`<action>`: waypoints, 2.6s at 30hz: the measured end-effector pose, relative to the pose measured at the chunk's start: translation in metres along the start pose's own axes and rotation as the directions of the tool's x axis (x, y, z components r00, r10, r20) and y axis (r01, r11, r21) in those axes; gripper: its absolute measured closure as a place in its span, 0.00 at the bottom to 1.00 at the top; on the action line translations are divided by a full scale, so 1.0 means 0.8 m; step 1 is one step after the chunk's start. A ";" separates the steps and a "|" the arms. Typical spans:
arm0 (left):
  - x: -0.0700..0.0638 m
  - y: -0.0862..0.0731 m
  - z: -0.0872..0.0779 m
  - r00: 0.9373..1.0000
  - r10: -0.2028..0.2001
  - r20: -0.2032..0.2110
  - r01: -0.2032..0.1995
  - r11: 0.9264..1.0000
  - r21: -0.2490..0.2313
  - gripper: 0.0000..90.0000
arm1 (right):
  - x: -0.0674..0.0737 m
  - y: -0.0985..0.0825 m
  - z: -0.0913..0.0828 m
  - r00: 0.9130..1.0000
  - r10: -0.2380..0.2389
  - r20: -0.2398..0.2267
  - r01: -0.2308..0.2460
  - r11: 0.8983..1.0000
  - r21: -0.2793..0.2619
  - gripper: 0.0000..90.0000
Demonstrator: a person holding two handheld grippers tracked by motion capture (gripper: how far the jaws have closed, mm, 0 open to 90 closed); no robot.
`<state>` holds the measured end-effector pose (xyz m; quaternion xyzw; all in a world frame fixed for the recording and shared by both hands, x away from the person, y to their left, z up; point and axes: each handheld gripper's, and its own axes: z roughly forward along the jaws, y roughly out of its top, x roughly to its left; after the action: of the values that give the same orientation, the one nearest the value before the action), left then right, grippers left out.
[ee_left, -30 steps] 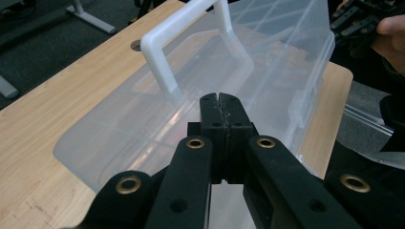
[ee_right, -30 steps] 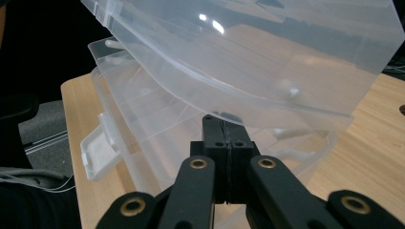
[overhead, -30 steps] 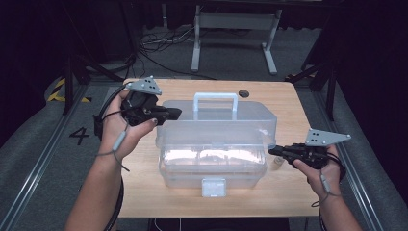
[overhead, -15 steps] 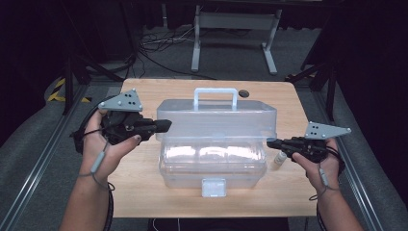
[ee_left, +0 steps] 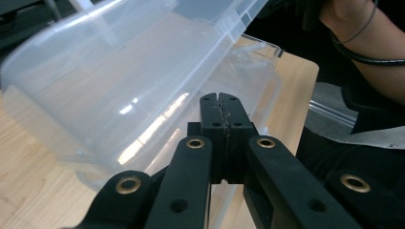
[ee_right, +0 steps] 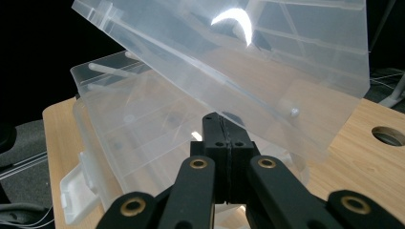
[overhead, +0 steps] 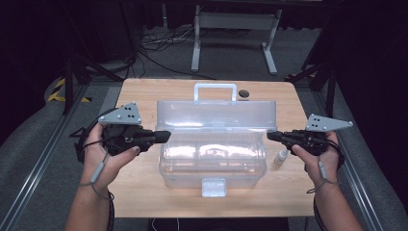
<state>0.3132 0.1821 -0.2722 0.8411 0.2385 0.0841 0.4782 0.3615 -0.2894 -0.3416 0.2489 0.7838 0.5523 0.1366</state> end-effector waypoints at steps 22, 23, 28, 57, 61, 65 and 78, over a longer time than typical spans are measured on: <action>0.026 -0.031 0.041 0.997 -0.067 -0.042 0.069 0.997 0.032 1.00 | -0.002 0.009 0.003 1.000 0.011 0.024 -0.010 0.999 -0.037 1.00; 0.026 -0.031 0.041 0.997 -0.067 -0.042 0.069 0.997 0.032 1.00 | -0.002 0.009 0.003 1.000 0.011 0.024 -0.010 0.999 -0.037 1.00; 0.036 -0.036 0.046 0.992 -0.086 -0.089 0.085 0.996 -0.006 1.00 | -0.002 0.007 0.003 1.000 0.010 0.022 -0.009 0.999 -0.038 1.00; 0.059 -0.027 0.050 0.984 -0.102 -0.144 0.090 0.992 -0.088 1.00 | 0.011 -0.006 -0.022 0.982 -0.012 0.187 0.018 0.999 -0.027 0.80; 0.062 -0.023 0.050 0.985 -0.093 -0.148 0.080 0.993 -0.088 1.00 | 0.009 -0.007 -0.020 0.975 0.004 0.222 0.006 0.999 -0.047 0.68; 0.065 -0.021 0.050 0.985 -0.096 -0.144 0.083 0.992 -0.096 1.00 | 0.006 -0.004 -0.020 0.966 0.029 0.256 -0.011 0.997 -0.073 0.61; 0.072 -0.017 0.050 0.988 -0.070 -0.136 0.057 0.993 -0.103 1.00 | 0.002 0.027 0.013 0.945 -0.039 0.324 0.046 0.999 -0.013 0.53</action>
<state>0.3739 0.1854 -0.3101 0.8005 0.2936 0.1391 0.5037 0.3703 -0.2743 -0.3247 0.3178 0.7501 0.5091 0.2778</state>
